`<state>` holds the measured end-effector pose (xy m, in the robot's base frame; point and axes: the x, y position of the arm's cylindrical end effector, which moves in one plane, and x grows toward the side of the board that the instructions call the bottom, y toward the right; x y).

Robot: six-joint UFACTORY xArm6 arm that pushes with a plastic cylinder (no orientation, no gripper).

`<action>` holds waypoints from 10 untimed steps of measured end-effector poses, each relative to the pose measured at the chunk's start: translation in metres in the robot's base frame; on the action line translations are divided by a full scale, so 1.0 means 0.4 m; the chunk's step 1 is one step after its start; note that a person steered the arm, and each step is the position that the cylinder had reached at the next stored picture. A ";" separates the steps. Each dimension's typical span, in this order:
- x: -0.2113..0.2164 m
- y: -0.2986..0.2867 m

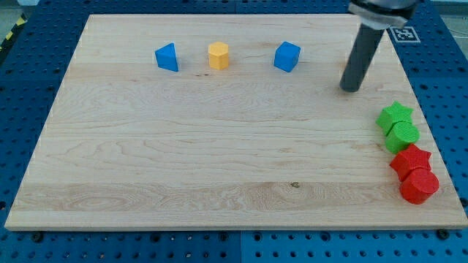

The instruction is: Push the yellow heart parallel to the top of the green star

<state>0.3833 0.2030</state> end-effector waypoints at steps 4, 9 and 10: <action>-0.321 0.005; -0.275 0.000; -0.224 0.014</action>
<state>0.2935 0.2085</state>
